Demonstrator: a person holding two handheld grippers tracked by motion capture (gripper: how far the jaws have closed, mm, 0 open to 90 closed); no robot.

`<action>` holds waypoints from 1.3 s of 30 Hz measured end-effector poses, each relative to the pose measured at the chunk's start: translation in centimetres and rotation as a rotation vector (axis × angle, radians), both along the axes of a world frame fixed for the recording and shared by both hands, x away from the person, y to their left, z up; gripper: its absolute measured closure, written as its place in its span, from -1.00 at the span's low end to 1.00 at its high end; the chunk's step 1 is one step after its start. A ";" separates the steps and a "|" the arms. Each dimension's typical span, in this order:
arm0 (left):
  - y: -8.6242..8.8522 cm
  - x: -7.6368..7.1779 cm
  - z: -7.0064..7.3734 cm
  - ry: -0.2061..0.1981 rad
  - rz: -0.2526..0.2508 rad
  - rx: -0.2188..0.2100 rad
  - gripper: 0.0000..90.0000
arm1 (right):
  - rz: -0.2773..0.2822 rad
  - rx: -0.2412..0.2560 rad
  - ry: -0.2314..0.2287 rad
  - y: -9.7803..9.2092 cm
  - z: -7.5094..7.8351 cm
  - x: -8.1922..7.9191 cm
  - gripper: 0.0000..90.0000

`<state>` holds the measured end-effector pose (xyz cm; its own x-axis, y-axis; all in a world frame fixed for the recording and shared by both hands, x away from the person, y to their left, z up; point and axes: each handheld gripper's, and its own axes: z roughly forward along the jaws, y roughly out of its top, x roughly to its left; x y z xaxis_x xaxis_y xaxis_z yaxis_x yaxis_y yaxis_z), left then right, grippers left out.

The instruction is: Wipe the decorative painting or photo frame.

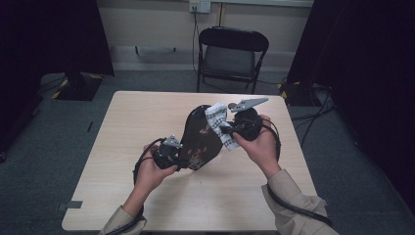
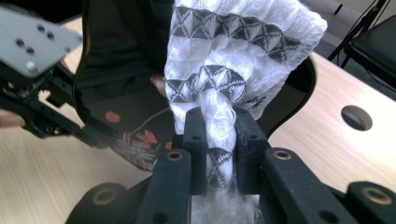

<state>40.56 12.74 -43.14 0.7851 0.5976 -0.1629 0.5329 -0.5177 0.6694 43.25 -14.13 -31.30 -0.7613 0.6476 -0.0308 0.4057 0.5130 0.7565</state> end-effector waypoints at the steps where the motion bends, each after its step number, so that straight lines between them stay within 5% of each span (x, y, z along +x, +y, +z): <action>1: 0.0 0.0 0.0 0.000 0.000 0.000 0.75 | 0.000 -0.001 0.002 0.0 -0.2 0.0 0.74; 39: 0.0 0.0 0.0 -0.003 0.002 0.000 0.75 | 0.016 -0.067 0.202 0.6 -12.6 -1.9 0.74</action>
